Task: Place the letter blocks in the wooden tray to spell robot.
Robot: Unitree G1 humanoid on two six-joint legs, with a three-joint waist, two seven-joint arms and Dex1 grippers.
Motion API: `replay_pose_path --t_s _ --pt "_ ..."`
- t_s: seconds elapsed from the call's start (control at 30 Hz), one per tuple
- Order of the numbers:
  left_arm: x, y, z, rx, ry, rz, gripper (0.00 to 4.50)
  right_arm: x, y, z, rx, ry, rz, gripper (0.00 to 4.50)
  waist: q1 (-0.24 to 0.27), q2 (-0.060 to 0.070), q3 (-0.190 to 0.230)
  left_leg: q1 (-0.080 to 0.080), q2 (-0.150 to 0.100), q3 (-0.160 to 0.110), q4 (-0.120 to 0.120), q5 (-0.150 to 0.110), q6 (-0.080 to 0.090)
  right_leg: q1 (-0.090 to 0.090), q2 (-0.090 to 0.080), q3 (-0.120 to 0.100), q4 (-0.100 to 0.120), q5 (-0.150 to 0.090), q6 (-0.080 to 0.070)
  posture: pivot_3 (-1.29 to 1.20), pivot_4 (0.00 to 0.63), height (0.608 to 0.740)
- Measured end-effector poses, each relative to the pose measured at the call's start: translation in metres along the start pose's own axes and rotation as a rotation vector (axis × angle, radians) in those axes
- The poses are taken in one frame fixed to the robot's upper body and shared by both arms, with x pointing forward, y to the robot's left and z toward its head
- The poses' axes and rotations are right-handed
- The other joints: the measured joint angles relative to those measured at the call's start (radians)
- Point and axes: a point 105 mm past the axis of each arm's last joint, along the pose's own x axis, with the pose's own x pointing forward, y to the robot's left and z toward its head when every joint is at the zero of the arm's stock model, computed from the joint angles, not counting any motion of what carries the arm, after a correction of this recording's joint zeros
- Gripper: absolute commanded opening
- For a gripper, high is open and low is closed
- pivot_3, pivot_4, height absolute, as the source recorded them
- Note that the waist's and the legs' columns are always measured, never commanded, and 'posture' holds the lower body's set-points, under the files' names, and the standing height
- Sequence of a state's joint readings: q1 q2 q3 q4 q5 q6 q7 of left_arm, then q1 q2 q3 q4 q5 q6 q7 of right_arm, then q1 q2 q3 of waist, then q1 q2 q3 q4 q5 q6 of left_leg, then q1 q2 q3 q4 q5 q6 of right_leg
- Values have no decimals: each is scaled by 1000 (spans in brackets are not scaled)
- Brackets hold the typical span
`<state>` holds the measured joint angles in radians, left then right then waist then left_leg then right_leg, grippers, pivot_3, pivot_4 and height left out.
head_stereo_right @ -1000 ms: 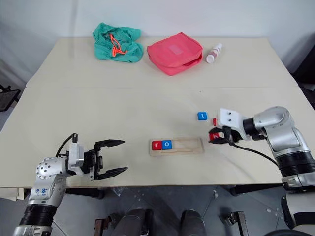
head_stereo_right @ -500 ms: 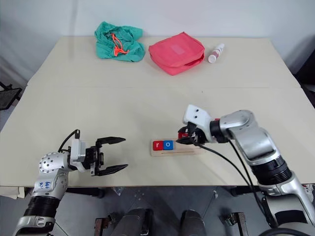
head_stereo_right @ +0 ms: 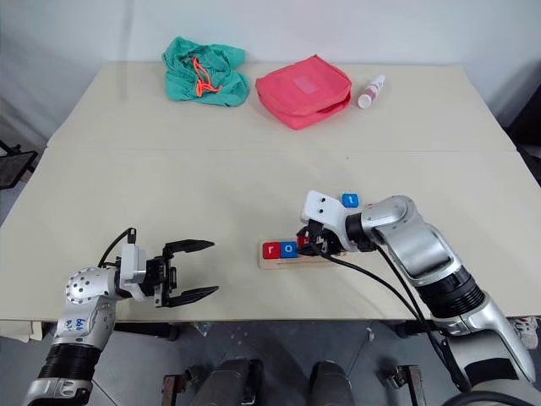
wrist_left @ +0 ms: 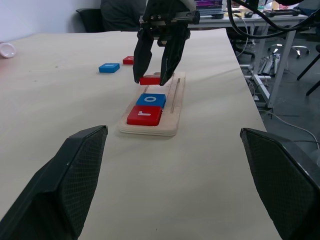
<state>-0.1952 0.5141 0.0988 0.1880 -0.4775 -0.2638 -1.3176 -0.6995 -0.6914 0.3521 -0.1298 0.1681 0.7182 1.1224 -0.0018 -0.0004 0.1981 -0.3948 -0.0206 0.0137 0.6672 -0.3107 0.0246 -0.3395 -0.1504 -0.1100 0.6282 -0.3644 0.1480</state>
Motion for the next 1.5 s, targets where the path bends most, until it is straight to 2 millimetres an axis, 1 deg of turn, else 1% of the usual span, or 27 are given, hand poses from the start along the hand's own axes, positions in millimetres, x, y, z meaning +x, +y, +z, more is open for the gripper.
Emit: replay_pose_path --t_s 0.17,0.2,0.3,0.37,0.47,0.57,0.67,0.83,0.9,0.97,1.03,1.1,1.27,1.3,1.4,1.5 --pt "1 0 3 13 -3 2 4500 3 0 -3 -9 12 6 1425 -2 0 0 0 0 0 0 0 0 0 0 0 0 0 0 0 150 740" --pt "1 0 3 13 -3 4 4500 4 1 -4 -12 16 14 1985 -2 0 0 0 0 0 0 0 0 0 0 0 0 0 0 0 150 740" --pt "1 1 3 13 -3 8 4500 6 3 -4 -17 17 28 2753 -1 0 0 0 0 0 0 0 0 0 0 0 0 0 0 0 150 740" --pt "1 1 3 13 -2 8 4500 6 3 -3 -19 16 31 3543 -1 0 0 0 0 0 0 0 0 0 0 0 0 0 0 0 150 740" --pt "1 1 3 14 -1 8 4500 6 5 -2 -20 7 36 4466 -2 0 0 0 0 0 0 0 0 0 0 0 0 0 0 0 150 740" --pt "2 2 4 21 -2 6 4500 4 5 3 -17 -12 38 4466 -1 0 0 0 0 0 0 0 0 0 0 0 0 0 0 0 150 740" --pt "3 4 5 29 -3 3 4500 -4 4 10 -34 -40 21 4466 -1 0 0 0 0 0 0 0 0 0 0 0 0 0 0 0 150 740" --pt "5 4 5 31 -4 -2 4500 -14 1 6 1 -87 -44 4466 0 0 0 0 0 0 0 0 0 0 0 0 0 0 0 0 150 740" --pt "6 5 6 35 -6 -7 4500 -16 0 7 8 -101 -55 4095 -1 0 0 0 0 0 0 0 0 0 0 0 0 0 0 0 150 740" --pt "8 6 7 39 -9 -13 4500 -17 2 7 20 -110 -57 3589 -1 0 0 0 0 0 0 0 0 0 0 0 0 0 0 0 150 740" --pt "9 5 7 37 -11 -18 4500 -17 4 7 24 -111 -55 2789 -1 0 0 0 0 0 0 0 0 0 0 0 0 0 0 0 150 740" --pt "11 4 6 34 -15 -24 4500 -16 4 8 27 -115 -56 2177 -1 0 0 0 0 0 0 0 0 0 0 0 0 0 0 0 150 740" --pt "11 4 6 32 -15 -23 4500 -12 5 8 42 -119 -57 391 0 0 0 0 0 0 0 0 0 0 0 0 0 0 0 0 150 740" --pt "11 3 6 31 -15 -22 4500 -11 5 9 42 -123 -54 93 0 0 0 0 0 0 0 0 0 0 0 0 0 0 0 0 150 740" --pt "10 1 4 23 -12 -17 4500 -4 10 8 44 -117 -27 38 -1 0 0 0 0 0 0 0 0 0 0 0 0 0 0 0 150 740" --pt "8 -1 2 13 -7 -7 4500 -2 9 5 57 -110 -26 38 0 0 0 0 0 0 0 0 0 0 0 0 0 0 0 0 150 740"
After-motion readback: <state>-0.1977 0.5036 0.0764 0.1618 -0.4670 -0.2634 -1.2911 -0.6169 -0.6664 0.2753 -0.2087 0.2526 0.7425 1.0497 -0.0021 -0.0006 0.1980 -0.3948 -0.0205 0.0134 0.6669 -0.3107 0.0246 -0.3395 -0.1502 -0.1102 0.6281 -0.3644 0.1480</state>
